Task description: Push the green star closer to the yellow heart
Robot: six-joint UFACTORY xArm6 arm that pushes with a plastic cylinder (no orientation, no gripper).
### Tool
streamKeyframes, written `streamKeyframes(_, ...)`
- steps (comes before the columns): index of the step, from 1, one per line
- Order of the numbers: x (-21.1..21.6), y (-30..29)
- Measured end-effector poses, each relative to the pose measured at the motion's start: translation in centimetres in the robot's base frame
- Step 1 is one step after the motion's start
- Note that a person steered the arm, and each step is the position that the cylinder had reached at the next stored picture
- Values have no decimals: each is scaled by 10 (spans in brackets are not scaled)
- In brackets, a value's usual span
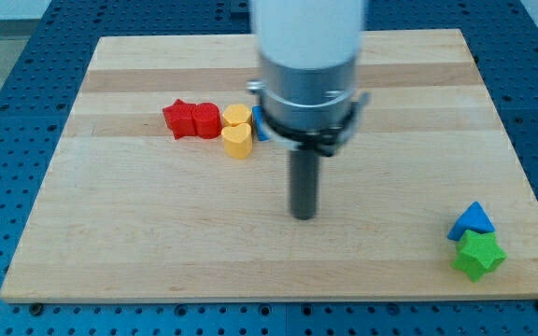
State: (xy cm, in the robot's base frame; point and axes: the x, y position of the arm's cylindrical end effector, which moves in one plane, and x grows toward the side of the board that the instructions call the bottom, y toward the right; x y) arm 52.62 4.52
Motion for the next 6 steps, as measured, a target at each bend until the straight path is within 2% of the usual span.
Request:
streamKeyframes(1,-48,56)
streamKeyframes(2,-69,128)
streamKeyframes(3,-53,214)
streamKeyframes(4,29,275)
streamKeyframes(5,83,276)
streamKeyframes(6,84,262)
